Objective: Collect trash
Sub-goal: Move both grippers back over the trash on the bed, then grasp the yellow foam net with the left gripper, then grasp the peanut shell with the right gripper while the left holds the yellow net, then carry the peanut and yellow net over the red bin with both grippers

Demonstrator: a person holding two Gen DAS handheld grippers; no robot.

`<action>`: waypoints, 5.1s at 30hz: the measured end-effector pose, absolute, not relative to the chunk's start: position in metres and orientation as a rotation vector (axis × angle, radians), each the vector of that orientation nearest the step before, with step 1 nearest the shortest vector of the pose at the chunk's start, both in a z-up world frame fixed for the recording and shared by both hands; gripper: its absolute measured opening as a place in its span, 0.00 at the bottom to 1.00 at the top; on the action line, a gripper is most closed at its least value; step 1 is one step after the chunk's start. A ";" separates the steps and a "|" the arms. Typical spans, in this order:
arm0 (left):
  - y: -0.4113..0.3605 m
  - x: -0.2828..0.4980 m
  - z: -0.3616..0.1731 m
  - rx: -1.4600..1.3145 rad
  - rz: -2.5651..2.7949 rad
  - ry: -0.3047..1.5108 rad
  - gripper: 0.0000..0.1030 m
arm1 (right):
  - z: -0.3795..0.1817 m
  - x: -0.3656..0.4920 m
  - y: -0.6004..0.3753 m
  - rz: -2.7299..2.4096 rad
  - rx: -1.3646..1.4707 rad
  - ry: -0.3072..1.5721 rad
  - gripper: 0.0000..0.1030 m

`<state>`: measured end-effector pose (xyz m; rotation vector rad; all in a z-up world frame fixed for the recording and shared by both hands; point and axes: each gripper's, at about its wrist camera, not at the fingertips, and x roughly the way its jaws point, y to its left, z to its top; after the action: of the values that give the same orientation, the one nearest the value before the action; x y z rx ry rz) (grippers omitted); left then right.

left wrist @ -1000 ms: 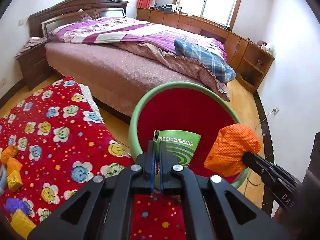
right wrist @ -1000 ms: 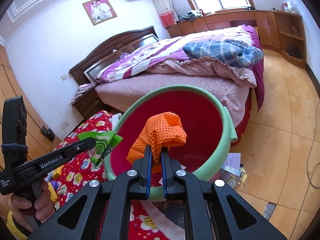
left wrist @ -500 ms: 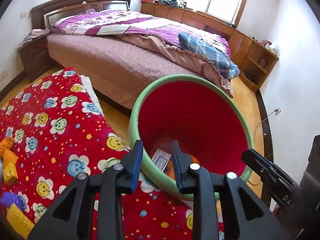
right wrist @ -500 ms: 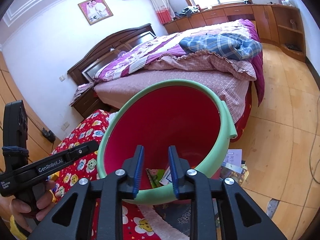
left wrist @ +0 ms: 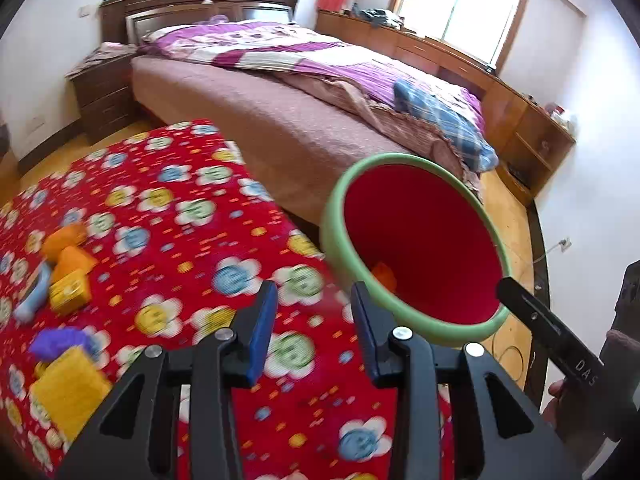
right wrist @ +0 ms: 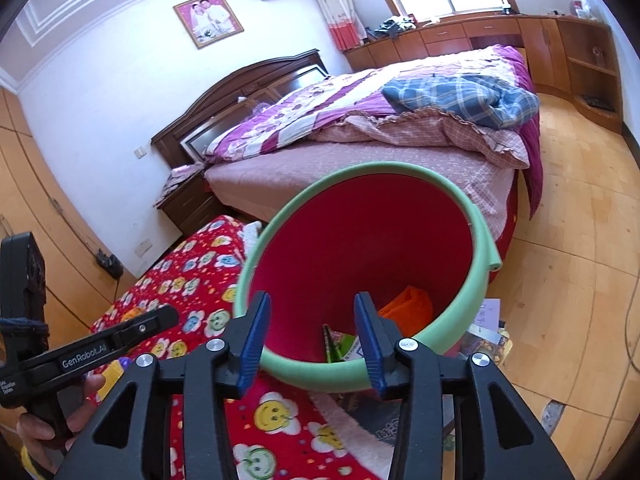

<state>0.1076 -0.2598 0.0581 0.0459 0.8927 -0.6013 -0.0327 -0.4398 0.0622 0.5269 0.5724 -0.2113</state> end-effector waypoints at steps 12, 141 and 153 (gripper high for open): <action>-0.175 0.093 0.054 -0.003 -0.425 0.896 0.52 | 0.069 -0.027 -0.392 -0.119 0.468 0.611 0.49; -0.111 0.083 0.056 -0.033 -0.285 0.846 0.25 | 0.081 0.010 -0.308 -0.115 0.201 0.623 0.24; -0.187 0.094 0.060 0.044 -0.408 0.848 0.25 | 0.074 0.000 -0.375 -0.231 0.263 0.606 0.24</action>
<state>0.0936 -0.1871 0.0602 0.0444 0.8482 -0.4079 -0.0002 -0.3745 0.0741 0.2633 0.6062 -0.2309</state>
